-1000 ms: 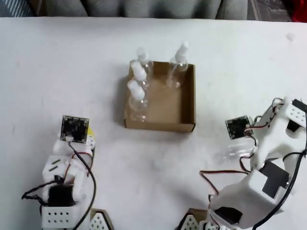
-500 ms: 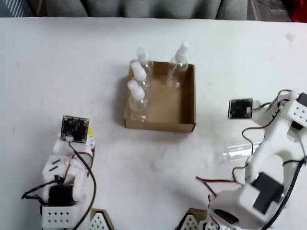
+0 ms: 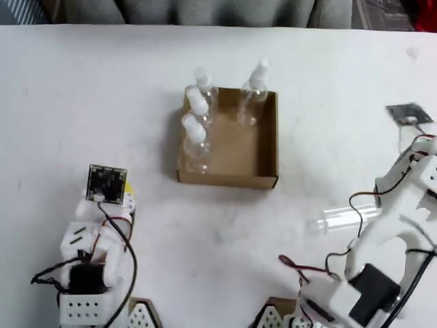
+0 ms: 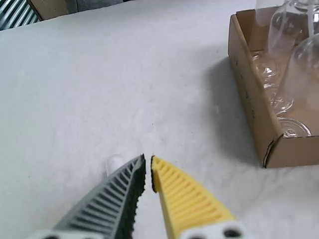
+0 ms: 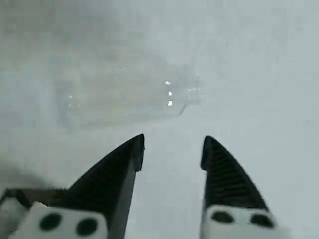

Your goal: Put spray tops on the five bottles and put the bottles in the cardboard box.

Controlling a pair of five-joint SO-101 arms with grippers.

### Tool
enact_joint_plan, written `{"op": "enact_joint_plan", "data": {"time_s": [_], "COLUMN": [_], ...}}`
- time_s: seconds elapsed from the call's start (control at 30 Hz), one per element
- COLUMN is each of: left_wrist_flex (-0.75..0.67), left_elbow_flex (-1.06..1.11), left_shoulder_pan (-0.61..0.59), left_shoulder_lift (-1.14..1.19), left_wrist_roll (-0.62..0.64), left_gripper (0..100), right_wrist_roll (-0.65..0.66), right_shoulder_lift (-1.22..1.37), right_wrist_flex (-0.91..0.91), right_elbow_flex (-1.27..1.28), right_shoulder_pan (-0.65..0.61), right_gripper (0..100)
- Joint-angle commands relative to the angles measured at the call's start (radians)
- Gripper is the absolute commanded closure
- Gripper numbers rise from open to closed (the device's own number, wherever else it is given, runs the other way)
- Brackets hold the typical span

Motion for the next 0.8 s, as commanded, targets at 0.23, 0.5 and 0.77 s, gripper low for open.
{"op": "enact_joint_plan", "data": {"time_s": [0.23, 0.5, 0.77], "left_wrist_flex": [0.014, 0.017, 0.049], "left_elbow_flex": [-0.002, -0.002, -0.002], "left_shoulder_pan": [0.007, 0.002, 0.007], "left_shoulder_lift": [-0.008, -0.008, -0.008], "left_wrist_roll": [-0.012, -0.012, -0.014], "left_gripper": [98, 98, 98], "right_wrist_roll": [-0.681, -0.980, -0.990], "right_shoulder_lift": [0.084, 0.082, 0.081], "right_wrist_flex": [-0.021, 0.171, 0.171], "right_elbow_flex": [0.002, 0.003, 0.057], "right_shoulder_pan": [0.027, 0.019, 0.010], "right_gripper": [94.6, 94.7, 94.7]}}
